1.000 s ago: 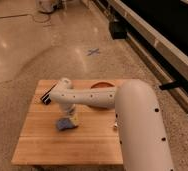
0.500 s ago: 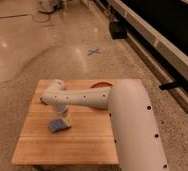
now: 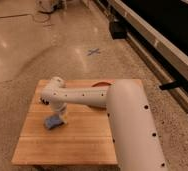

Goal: Wipe the white sponge on the table

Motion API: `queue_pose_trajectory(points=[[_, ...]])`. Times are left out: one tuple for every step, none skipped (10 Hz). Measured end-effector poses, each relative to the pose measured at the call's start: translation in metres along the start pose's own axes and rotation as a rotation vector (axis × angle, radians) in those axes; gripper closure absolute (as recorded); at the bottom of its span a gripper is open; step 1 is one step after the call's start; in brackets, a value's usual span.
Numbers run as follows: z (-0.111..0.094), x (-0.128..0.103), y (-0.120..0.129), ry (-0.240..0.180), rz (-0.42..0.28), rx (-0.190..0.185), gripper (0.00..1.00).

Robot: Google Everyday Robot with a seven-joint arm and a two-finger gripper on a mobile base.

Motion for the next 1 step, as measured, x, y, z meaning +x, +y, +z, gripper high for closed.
queue_pose_trajectory(points=[[0.0001, -0.0002, 0.0001, -0.001, 0.0, -0.001, 0.2]])
